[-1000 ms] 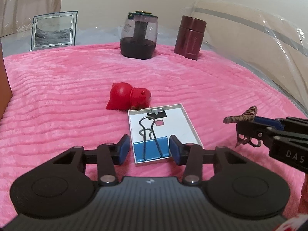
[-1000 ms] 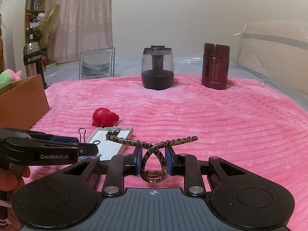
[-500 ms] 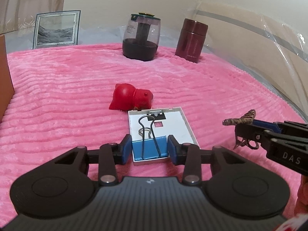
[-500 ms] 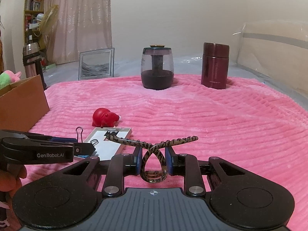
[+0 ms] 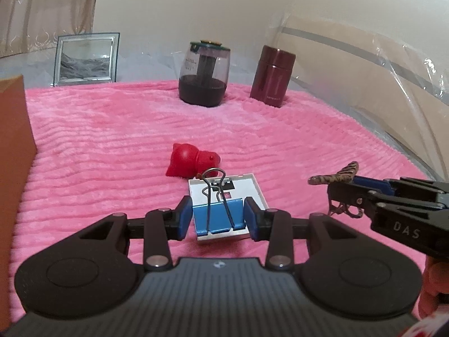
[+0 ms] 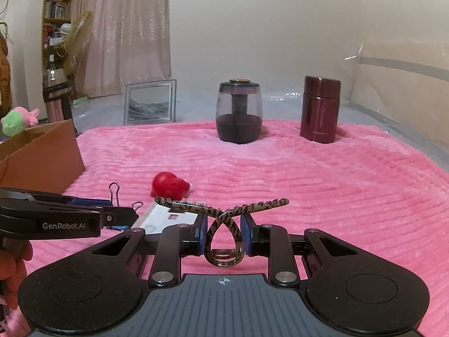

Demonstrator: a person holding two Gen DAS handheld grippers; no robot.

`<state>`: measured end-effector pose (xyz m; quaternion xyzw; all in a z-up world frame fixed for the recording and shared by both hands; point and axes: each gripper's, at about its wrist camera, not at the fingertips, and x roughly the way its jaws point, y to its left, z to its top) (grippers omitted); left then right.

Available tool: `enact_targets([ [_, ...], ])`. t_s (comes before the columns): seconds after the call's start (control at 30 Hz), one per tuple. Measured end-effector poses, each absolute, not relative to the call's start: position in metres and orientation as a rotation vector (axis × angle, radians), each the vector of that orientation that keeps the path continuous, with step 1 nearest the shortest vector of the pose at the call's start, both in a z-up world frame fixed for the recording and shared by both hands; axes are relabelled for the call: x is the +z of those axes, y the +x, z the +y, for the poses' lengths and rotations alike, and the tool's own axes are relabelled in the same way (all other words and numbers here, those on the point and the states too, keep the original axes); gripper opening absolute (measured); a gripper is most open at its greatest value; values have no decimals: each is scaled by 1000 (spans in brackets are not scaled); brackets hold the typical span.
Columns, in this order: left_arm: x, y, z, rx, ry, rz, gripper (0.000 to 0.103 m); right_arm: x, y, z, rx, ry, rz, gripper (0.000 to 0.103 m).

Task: Organize rigid objects
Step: 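Lift the binder clip and wire spring and carry both toward the cardboard box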

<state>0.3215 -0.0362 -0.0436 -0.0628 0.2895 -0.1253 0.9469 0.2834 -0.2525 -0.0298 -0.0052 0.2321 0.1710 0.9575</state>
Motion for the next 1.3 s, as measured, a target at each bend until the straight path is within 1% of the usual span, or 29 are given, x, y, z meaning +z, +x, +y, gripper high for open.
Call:
enact_targets([
  [0.67, 50, 214, 17, -204, -105, 522, 34, 48, 203, -199, 449, -19, 419, 22],
  [1.0, 84, 170, 64, -153, -71, 500, 34, 78, 177, -147, 543, -48, 395, 22],
  [1.3, 102, 143, 113, -122, -73, 493, 34, 95, 164, -101, 625, -76, 388, 22],
])
